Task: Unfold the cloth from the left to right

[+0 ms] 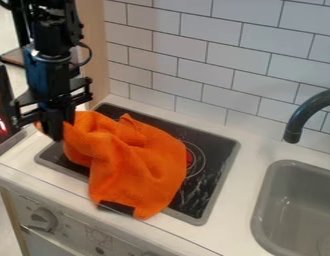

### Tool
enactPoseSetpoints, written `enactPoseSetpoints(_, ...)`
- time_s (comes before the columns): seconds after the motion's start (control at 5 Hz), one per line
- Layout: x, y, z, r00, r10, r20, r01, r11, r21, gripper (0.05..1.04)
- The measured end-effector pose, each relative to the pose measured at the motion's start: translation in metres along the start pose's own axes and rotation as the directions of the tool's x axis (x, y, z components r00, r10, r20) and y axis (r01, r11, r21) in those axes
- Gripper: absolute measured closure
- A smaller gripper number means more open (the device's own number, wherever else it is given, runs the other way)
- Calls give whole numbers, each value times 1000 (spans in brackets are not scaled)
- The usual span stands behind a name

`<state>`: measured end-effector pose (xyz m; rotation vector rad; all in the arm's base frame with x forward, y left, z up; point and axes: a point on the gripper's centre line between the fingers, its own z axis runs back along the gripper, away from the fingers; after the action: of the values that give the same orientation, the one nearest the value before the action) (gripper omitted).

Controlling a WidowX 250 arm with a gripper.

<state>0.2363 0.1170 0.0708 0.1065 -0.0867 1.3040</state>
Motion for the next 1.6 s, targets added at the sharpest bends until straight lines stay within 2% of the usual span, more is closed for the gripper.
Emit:
enactPoseSetpoints(0.2,-6,16,-22,1000,-16,10,16,1000,21,1032)
enactPoseSetpoints(0.4,-6,21,-57,1000,-29,-8,30,999,44,1032)
enactPoseSetpoints(0.6,2,22,-76,1000,-20,20,18,996,83,1032)
enactPoseSetpoints(0.8,5,22,-79,1000,-3,19,1,994,108,1006)
enactPoseSetpoints(1.0,6,23,-77,1000,19,20,-22,992,125,849)
enactPoseSetpoints(1.2,4,23,-76,999,35,9,-36,991,131,650)
enactPoseSetpoints(1.4,1,24,-73,999,43,-16,-40,989,141,461)
enactPoseSetpoints(1.6,-3,24,-66,998,41,-43,-36,991,127,233)
